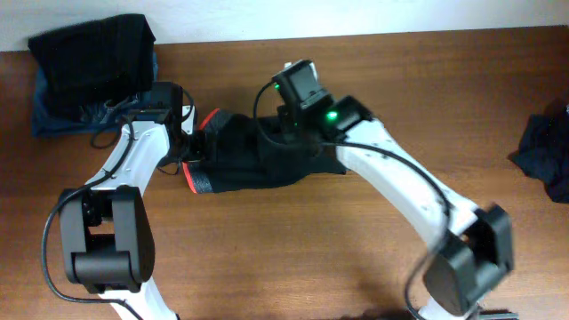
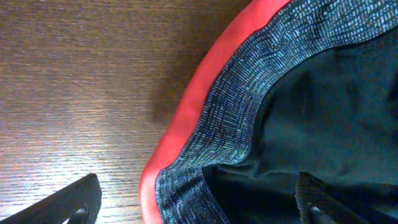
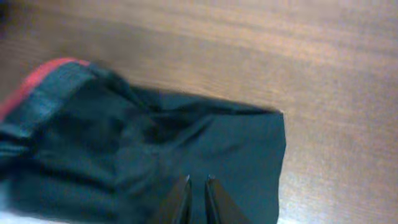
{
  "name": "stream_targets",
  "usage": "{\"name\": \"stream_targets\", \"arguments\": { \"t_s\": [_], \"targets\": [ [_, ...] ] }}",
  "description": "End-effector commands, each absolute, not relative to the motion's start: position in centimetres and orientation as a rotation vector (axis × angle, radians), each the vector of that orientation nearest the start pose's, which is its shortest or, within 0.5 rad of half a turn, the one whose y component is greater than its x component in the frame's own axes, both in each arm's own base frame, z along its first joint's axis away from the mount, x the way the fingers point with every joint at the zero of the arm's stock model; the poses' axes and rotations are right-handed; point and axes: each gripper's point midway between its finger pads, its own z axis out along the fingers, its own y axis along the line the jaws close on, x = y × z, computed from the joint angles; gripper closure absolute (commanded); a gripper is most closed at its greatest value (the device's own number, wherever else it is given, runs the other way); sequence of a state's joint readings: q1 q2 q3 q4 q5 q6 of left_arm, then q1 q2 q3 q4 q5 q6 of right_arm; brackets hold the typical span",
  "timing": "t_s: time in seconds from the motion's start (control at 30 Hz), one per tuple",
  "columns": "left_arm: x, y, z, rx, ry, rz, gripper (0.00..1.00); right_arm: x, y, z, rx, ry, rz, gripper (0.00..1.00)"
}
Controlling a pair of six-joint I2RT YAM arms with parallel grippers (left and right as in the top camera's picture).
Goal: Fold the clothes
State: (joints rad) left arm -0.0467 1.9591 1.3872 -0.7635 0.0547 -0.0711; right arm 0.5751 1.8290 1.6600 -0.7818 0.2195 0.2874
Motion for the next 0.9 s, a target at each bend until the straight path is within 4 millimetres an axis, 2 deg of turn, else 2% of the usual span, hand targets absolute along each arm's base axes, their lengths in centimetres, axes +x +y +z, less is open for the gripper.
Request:
{"name": "stream_targets", "arguments": {
  "t_s": [0.0,0.03,0.2,0.37,0.43,0.6,0.7,0.87],
  "targets": [
    [41.5,-3.0,3.4,-0.015,2.915,-0.101,0.01,39.7,25.3,15.6,-0.359,2.625,0.278,0.87],
    [41.5,-3.0,3.4,-0.015,2.915,-0.101,0.01,39.2,25.5,13.9,-0.339,2.675,0.297,0.87],
    [41.4,-3.0,3.4,-0.015,2.916,-0.101,0.01,38.5,26.0,9.0,-0.319,2.795,0.298,0.87],
    [41.4,-3.0,3.4,-0.015,2.916,-0.101,0.01,38.4,26.7,5.6,-0.334,2.857,0.323,0.87],
    [41.4,-3.0,3.4,-0.015,2.916,-0.101,0.01,37.6,27.4,4.7,-0.35,2.9,0.383,0.87],
    [41.4,-3.1,3.4,-0.013,2.916,-0.101,0.01,36.4,26.8,2.8,-0.247,2.973,0.376,0.88],
    [41.4,-3.1,3.4,-0.013,2.916,-0.101,0.01,36.2,26.8,1.5,-0.25,2.964,0.387,0.87],
    [41.4,-3.1,3.4,-0.014,2.916,-0.101,0.01,35.7,27.4,0.9,-0.217,2.974,0.466,0.88]
  ]
}}
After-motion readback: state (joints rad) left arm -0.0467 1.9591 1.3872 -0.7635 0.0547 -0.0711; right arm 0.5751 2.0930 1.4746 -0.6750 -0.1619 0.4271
